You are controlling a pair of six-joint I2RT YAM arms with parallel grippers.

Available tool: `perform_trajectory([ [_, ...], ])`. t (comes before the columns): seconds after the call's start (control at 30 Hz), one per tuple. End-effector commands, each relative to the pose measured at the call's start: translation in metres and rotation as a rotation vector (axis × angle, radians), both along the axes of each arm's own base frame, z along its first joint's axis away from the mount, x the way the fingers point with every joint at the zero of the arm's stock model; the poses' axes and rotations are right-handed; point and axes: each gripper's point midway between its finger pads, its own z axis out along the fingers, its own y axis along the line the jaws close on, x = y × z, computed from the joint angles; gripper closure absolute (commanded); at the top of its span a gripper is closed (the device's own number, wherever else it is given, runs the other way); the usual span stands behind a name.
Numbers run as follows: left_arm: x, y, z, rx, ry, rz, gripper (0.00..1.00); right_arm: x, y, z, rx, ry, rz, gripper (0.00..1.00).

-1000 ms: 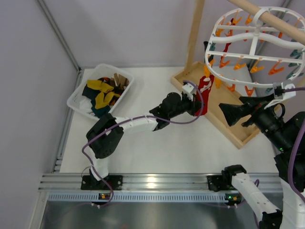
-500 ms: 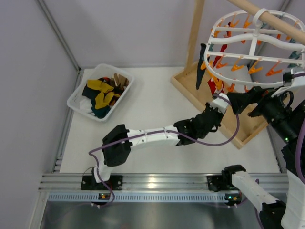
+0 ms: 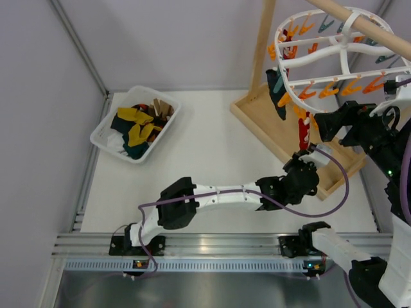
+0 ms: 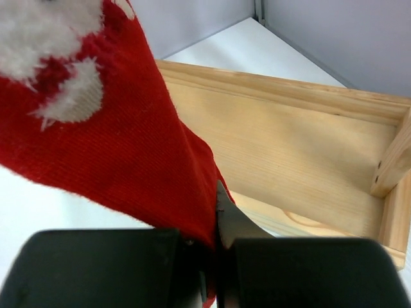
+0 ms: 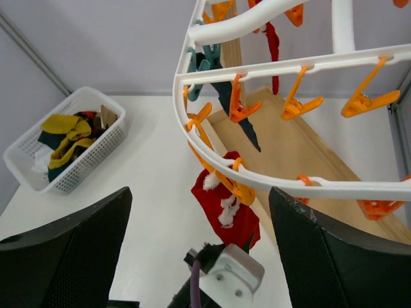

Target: Remove the socks clipped to the hanger

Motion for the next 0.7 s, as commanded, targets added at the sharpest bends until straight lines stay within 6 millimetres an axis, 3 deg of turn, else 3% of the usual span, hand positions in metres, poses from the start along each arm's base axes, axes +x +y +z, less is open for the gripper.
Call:
perform_trajectory([
  [0.0,-0.004,0.0,0.018,0.038,-0.058,0.052,1.0,0.013,-0.005,-0.013,-0.036,0.069,-0.029,0.19],
  [0.1,-0.002,-0.008,0.004,0.093,-0.076,0.069,1.0,0.024,-0.004,-0.023,-0.058,0.113,-0.04,0.24],
  [0.2,0.001,-0.012,0.008,0.104,-0.094,0.089,1.0,0.032,-0.017,-0.032,-0.104,0.143,-0.13,0.26],
  [0.3,0.002,-0.019,-0.003,0.135,-0.103,0.085,1.0,0.038,-0.024,-0.042,-0.161,0.186,-0.189,0.28],
  [0.43,0.005,-0.026,-0.001,0.144,-0.12,0.089,1.0,0.034,-0.03,-0.044,-0.204,0.188,-0.238,0.3],
  [0.67,0.005,-0.03,-0.008,0.149,-0.117,0.073,1.0,0.027,-0.021,-0.05,-0.225,0.194,-0.185,0.35],
])
